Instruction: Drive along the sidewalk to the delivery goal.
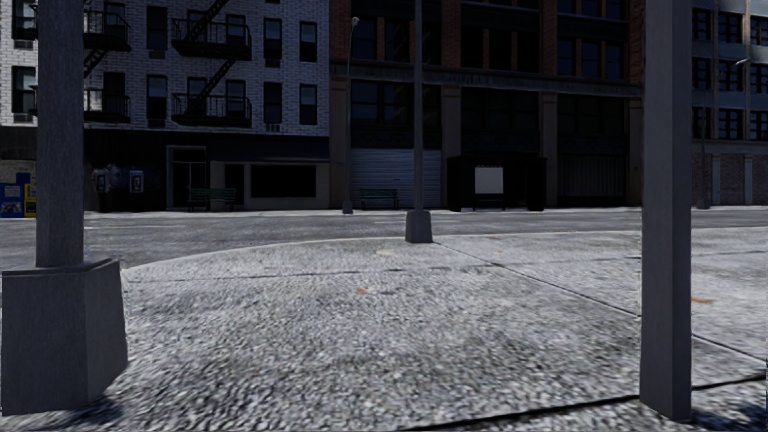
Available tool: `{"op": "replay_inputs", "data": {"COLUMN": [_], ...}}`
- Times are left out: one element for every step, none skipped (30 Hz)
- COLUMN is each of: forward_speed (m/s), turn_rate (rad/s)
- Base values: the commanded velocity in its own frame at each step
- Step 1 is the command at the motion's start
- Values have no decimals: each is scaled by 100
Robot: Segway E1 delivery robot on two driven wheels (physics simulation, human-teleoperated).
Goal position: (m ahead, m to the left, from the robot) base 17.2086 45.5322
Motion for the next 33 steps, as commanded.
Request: {"op": "replay_inputs", "data": {"forward_speed": [126, 126, 126, 126, 126, 125, 125, 125, 125, 123, 122, 122, 122, 122, 121, 121, 121, 121, 121, 121, 121, 121, 121, 121, 121, 121, 121, 121, 117, 117, 114, 113, 111], "turn_rate": [65, 54, 25, 25, 0, 0, 0, 0, 0, 0, 0, 0, 0, 0, 0, 0, 0, 0, 0, 0, 0, 0, 2, 2, 4, 4, 14, 35, 52, 52, 58, 60, 60]}}
